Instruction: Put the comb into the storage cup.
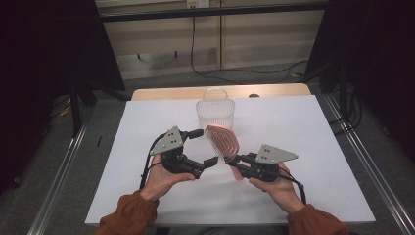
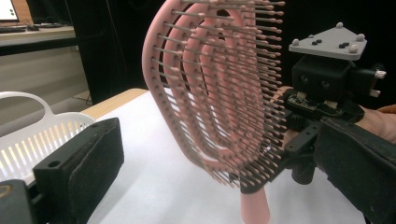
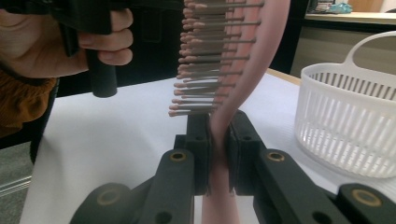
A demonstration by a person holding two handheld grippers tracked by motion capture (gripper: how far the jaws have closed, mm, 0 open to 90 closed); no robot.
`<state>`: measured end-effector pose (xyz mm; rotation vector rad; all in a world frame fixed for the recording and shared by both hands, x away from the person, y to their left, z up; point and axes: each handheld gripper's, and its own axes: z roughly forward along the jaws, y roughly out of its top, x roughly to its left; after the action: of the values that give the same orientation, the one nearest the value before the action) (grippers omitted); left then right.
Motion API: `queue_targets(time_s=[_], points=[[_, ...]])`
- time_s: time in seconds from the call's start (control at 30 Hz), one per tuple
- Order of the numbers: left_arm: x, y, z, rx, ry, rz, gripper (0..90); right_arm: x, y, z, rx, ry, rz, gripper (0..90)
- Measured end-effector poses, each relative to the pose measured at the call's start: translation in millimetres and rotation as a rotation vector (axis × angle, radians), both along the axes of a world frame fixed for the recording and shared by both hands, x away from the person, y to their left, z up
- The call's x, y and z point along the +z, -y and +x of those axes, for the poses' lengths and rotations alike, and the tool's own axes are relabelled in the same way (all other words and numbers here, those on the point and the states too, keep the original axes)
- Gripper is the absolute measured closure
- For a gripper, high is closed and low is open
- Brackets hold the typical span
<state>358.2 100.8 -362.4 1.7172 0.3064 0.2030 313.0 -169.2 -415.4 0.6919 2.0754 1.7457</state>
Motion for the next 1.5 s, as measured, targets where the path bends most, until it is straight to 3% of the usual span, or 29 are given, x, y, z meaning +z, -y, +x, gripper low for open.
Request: queue_targets(time_s=[0.53,0.63,1.0,1.07,1.2,1.33,1.5], points=[[7.7,17.7,15.8,-0.045,0.017,0.002,5.5,1.1,-5.8,4.9,0.062,-0.012,0.036,81.8],[3.1,20.5,17.8,-0.064,0.020,0.034,7.4,0.4,-6.3,5.6,0.075,-0.010,0.036,81.8],[-0.5,18.3,19.3,-0.125,0.010,0.015,17.4,-2.4,-6.8,9.4,0.126,-0.025,0.060,81.8],[-0.8,17.6,20.0,-0.150,-0.002,-0.005,21.9,-2.9,-6.3,10.0,0.135,-0.032,0.070,81.8],[-0.5,18.4,18.3,-0.179,0.014,-0.004,28.4,-2.5,-6.4,10.3,0.152,-0.033,0.087,81.8],[-1.4,19.7,17.9,-0.200,0.009,-0.002,31.1,-2.9,-6.9,10.1,0.160,-0.034,0.085,81.8],[-1.6,21.8,16.7,-0.214,-0.002,-0.003,27.4,-3.2,-6.9,10.0,0.164,-0.040,0.083,81.9]])
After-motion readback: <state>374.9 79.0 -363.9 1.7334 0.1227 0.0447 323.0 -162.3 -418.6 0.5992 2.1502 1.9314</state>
